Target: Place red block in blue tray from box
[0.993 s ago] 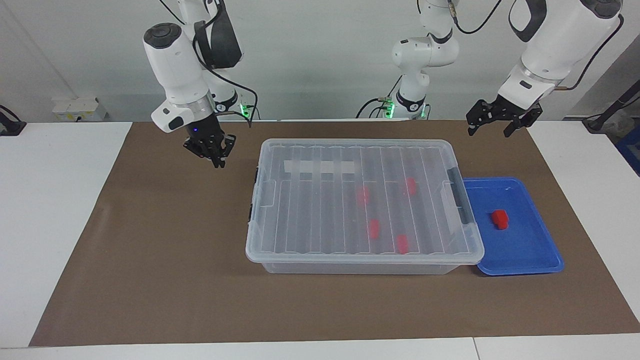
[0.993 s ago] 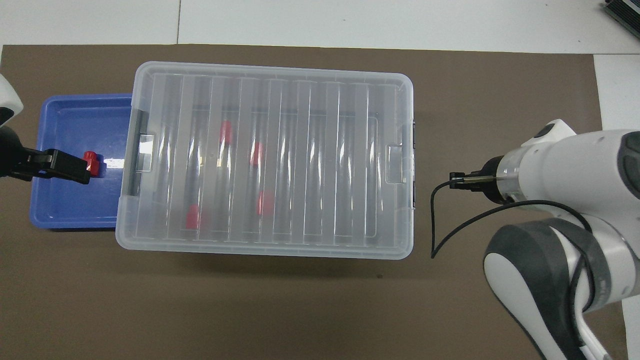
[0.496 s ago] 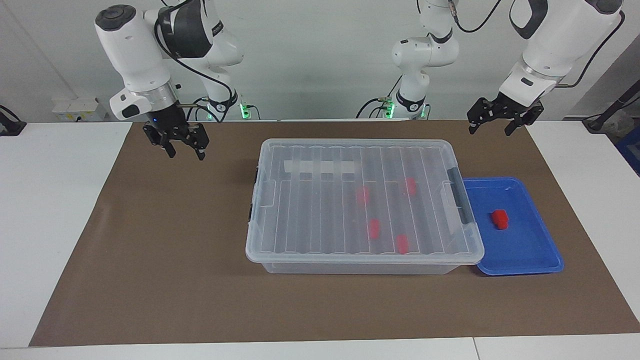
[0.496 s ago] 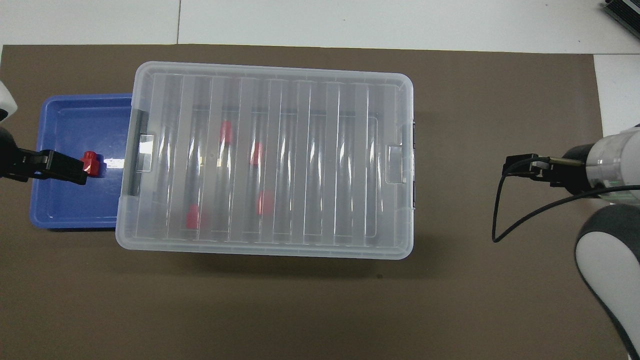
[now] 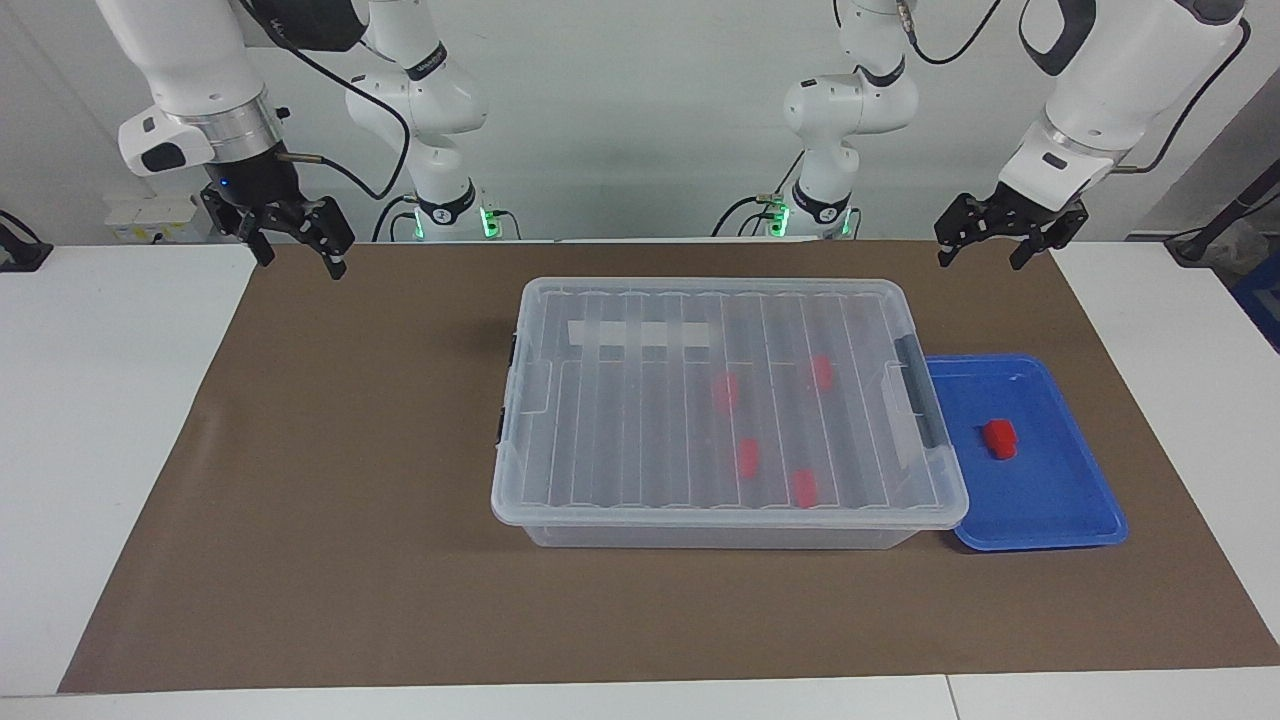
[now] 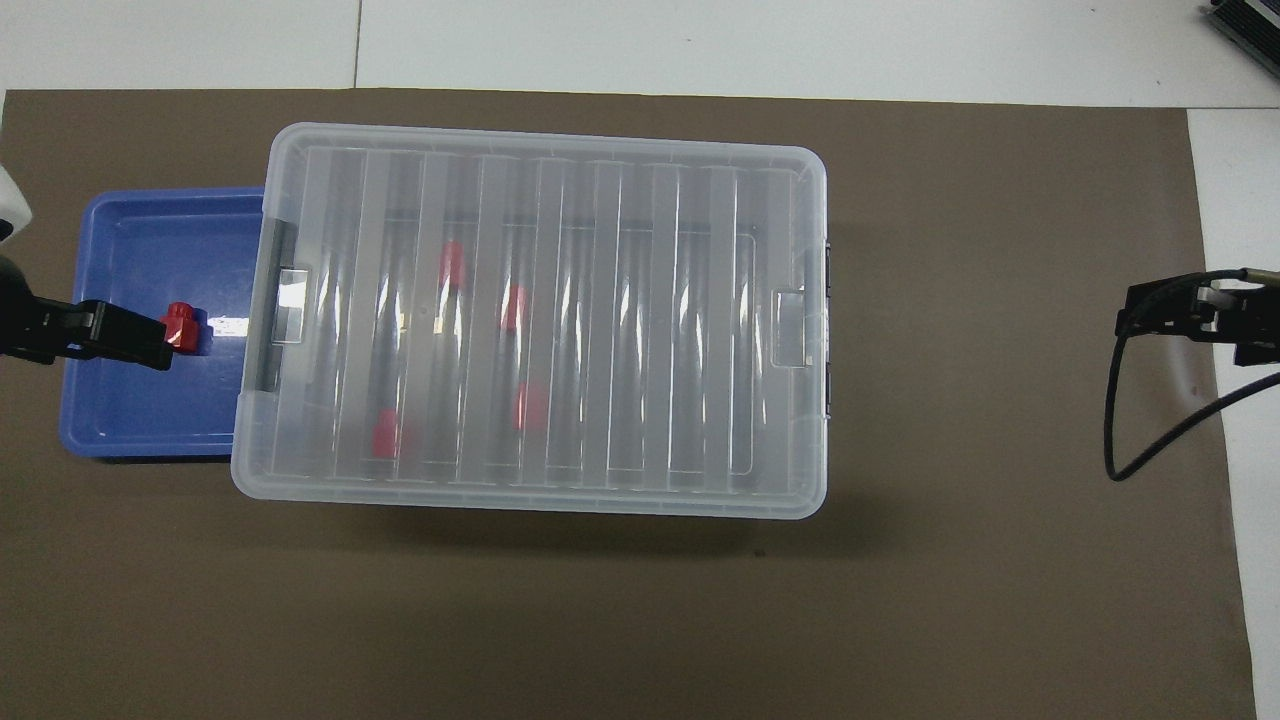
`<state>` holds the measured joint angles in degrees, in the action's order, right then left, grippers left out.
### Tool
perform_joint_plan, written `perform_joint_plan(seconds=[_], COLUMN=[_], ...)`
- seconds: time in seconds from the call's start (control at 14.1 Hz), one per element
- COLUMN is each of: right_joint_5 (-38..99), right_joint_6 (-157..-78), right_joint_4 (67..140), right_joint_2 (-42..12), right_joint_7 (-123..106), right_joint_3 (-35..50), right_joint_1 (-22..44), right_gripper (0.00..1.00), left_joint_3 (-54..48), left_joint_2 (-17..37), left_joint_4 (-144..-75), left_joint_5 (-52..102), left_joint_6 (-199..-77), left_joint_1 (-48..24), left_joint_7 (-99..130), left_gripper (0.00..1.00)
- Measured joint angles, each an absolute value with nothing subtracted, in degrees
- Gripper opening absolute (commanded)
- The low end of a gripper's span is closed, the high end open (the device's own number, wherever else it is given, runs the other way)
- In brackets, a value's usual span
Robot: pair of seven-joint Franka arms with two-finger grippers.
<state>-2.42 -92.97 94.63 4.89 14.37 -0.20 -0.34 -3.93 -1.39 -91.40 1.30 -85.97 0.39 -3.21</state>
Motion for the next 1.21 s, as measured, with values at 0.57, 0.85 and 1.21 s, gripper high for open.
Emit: perform_joint_plan(seconds=[0.57,0.85,1.21], right_joint_5=[-3.00,-2.59,-2.58], right_joint_6=[-88.95,-89.56,-89.65], right_joint_4=[88.10,88.68,89.63], right_joint_2=[0.48,0.09,0.10], right_joint_7=[14.08,12.74,11.93], right_joint_3=[0.30,0.35,0.36], right_joint_1=[-0.29,-0.27,-0.22], right_gripper=[1.00,1.00,1.00], left_joint_3=[-3.93,-3.93,-3.93], left_joint_2=[-1.39,-1.39,-1.39], left_joint_4=[-91.40,-91.40,-91.40], left_joint_5=[1.30,1.30,1.30], left_joint_6=[-85.94,-85.93,-85.93], left_joint_1=[0.39,0.39,0.39], left_joint_7=[-3.21,-3.21,-3.21], left_gripper=[1.00,1.00,1.00])
